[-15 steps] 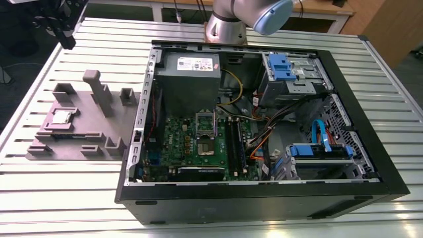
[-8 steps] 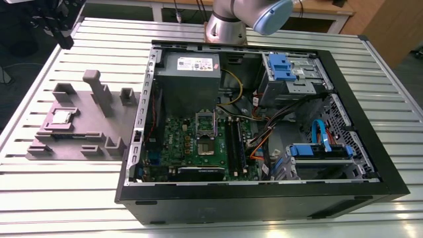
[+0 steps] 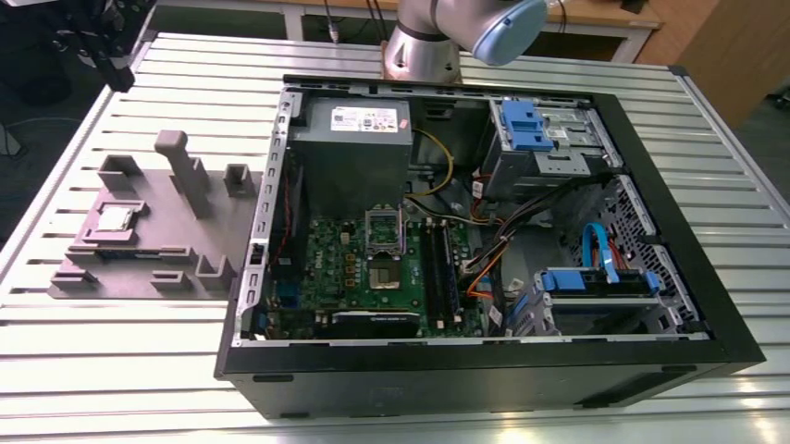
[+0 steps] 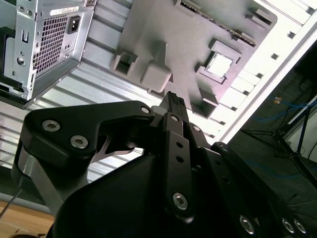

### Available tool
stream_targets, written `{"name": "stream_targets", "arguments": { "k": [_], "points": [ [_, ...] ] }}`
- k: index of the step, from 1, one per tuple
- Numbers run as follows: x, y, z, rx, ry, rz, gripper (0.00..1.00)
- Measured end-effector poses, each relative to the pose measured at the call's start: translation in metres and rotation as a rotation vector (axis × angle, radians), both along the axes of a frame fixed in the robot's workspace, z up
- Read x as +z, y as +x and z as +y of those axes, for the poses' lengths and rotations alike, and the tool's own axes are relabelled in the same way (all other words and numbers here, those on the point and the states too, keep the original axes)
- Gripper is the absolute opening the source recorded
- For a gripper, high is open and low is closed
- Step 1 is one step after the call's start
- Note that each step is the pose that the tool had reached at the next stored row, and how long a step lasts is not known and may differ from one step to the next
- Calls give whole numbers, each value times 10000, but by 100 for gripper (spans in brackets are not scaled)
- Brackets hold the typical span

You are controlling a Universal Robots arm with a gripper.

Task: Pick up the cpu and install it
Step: 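Reach for the cpu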

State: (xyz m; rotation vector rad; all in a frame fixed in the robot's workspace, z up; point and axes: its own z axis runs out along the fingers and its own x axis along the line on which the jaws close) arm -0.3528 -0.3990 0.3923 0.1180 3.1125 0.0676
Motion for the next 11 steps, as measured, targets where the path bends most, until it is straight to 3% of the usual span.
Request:
{"name": "stream_targets", "arguments": {
  "k": [11],
  "points": [
    [0,-103,0,1,0,0,11]
  ]
}}
